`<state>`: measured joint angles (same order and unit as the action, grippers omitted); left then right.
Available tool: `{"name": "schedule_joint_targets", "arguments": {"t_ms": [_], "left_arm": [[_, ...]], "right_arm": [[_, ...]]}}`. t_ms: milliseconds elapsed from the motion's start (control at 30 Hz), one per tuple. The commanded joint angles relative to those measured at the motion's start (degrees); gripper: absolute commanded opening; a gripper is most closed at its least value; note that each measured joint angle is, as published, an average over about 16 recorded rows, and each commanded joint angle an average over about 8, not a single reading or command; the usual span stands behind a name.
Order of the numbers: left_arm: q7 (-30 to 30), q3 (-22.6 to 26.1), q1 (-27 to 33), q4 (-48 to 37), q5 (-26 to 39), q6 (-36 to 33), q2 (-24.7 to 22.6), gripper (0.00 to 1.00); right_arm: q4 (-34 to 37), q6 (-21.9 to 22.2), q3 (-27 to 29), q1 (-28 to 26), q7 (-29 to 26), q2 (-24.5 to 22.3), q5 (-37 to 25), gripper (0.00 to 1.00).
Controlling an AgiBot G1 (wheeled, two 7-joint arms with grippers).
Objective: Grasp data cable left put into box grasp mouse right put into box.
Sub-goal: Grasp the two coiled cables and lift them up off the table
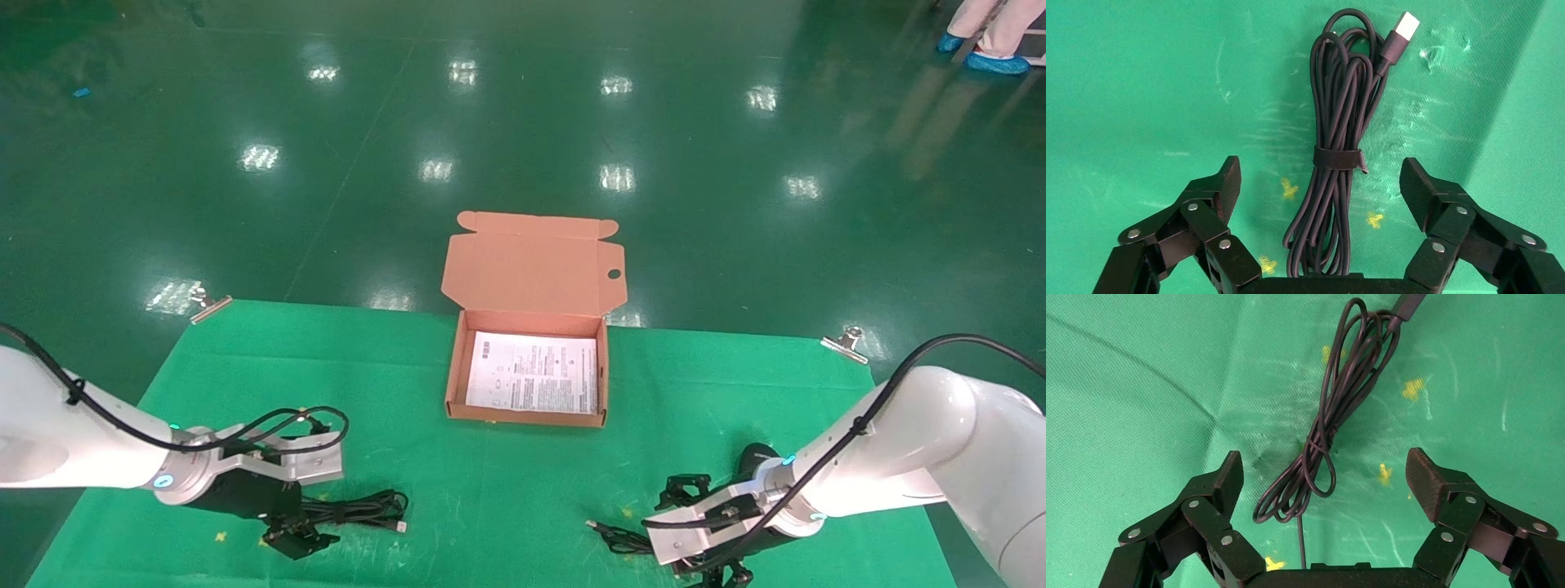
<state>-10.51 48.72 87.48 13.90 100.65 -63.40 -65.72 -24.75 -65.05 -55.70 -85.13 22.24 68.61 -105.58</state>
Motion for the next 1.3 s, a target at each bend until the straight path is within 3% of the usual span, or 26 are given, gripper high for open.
{"name": "schedule_joint_targets", "arguments": {"t_ms": [33, 1300], "left_arm": [[0.0, -0.2, 0.0, -0.6, -0.3, 0.2, -0.1, 0.00], [-0.7, 0.0, -0.1, 1.6, 0.0, -0.8, 0.6, 0.00]], "right_arm": [[0.5, 0.2, 0.0, -0.1, 0.1, 0.1, 0.0, 0.00], [-0.9, -0.4, 0.1, -0.2, -0.1, -0.6, 0.2, 0.00]]}}
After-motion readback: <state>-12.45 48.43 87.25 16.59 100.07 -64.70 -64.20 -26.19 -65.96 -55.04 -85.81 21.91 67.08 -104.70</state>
